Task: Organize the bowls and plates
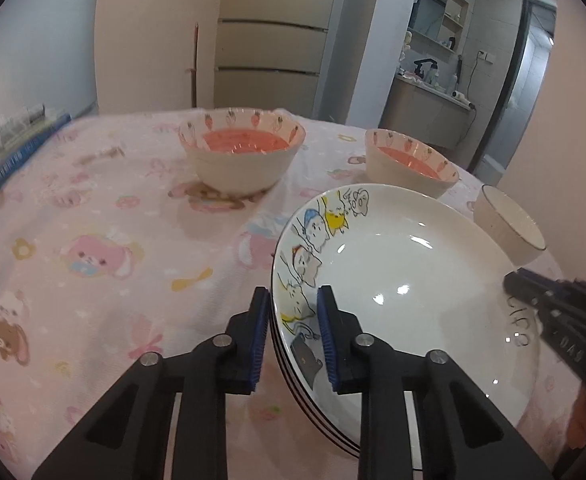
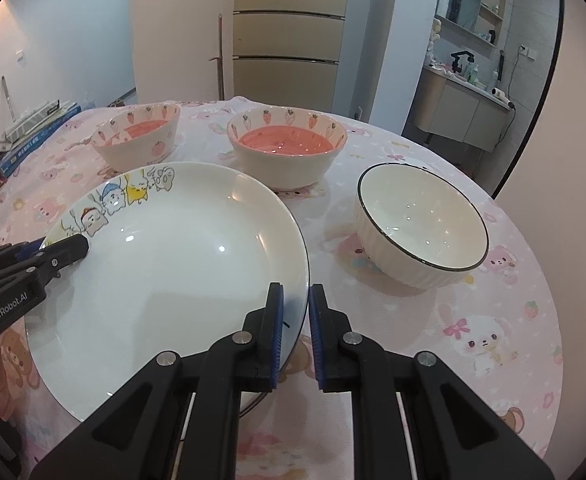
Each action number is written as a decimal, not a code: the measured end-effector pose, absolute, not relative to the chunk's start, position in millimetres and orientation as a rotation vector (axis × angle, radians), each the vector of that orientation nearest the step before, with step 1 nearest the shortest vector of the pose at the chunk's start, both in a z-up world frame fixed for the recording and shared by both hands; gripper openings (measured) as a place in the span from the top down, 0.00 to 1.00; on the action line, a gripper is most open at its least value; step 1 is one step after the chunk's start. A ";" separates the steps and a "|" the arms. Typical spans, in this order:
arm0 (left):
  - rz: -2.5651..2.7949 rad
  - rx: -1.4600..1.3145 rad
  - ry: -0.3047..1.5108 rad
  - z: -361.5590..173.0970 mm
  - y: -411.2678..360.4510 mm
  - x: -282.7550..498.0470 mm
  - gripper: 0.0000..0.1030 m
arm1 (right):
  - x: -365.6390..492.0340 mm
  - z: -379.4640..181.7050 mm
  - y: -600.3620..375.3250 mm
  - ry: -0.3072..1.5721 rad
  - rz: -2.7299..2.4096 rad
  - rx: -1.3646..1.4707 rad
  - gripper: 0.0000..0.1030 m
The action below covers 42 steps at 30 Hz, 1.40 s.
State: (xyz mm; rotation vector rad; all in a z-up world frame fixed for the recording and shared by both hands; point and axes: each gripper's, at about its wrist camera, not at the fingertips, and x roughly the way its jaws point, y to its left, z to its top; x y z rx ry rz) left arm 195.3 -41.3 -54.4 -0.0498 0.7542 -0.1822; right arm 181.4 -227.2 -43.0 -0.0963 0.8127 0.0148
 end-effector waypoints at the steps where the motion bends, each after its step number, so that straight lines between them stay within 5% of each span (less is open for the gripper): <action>1: -0.161 -0.008 0.730 -52.7 -45.7 192.8 0.83 | 182.4 -42.4 -228.5 0.810 0.012 -0.081 0.90; 17: -0.226 -0.206 0.778 -54.9 -23.3 202.5 0.83 | 194.5 -42.6 -232.8 0.795 0.025 -0.045 0.91; 23: -0.203 -0.245 0.791 -55.2 -16.8 204.6 0.70 | 186.6 -41.5 -233.8 0.802 0.036 -0.049 0.91; 25: -0.192 -0.229 0.775 -52.4 -18.0 202.6 0.42 | 182.7 -40.8 -234.3 0.802 0.045 -0.054 0.91; 27: -0.180 -0.207 0.722 -45.2 -19.6 195.8 0.32 | 178.5 -39.1 -235.5 0.800 0.056 -0.053 0.91; 35: -0.167 -0.167 0.446 -8.5 -19.2 157.7 0.16 | 166.8 -26.2 -238.9 0.770 0.064 -0.046 0.91; 42: -0.186 -0.190 0.214 19.8 -14.4 123.7 0.12 | 143.6 1.8 -247.1 0.637 0.092 -0.047 0.89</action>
